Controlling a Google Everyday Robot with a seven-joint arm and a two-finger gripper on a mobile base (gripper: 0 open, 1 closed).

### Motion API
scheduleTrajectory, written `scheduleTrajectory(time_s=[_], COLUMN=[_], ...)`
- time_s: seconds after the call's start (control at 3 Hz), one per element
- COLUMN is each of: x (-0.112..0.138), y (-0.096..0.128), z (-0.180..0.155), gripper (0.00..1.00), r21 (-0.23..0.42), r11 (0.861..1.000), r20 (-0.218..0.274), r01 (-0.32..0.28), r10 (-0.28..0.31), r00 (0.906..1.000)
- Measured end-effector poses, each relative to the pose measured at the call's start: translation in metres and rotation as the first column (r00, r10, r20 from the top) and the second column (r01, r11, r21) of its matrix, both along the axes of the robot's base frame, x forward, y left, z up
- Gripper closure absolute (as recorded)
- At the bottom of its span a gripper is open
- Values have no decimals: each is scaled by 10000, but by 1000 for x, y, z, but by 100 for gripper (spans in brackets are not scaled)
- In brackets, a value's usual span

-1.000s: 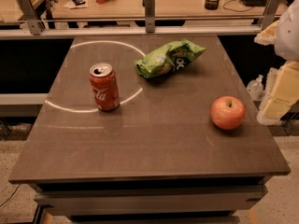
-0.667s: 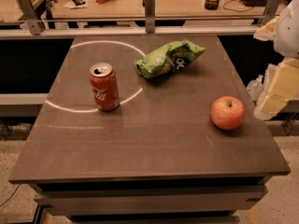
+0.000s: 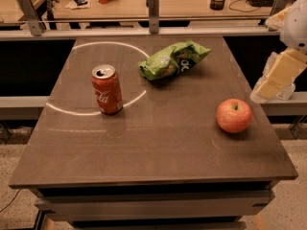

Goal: Pick green rice chip bag

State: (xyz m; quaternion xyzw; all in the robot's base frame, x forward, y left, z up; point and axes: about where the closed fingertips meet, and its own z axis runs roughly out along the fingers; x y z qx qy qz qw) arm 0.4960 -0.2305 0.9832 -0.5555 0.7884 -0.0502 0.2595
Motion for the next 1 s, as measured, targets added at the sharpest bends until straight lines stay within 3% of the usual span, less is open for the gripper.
scheduleTrajectory(time_s=[0.33,0.67,1.0], x=[27,65,101], y=[-9,-5,9], z=[-9,-17,-22], gripper=[0,0,0], r21=[1009,2351,2937], r11=[9949,9701,9500], r20=[-101,-204,-100], r01=[65,-603,-1057], r10=[-55,670,1136], r00=[9999,9975,9935])
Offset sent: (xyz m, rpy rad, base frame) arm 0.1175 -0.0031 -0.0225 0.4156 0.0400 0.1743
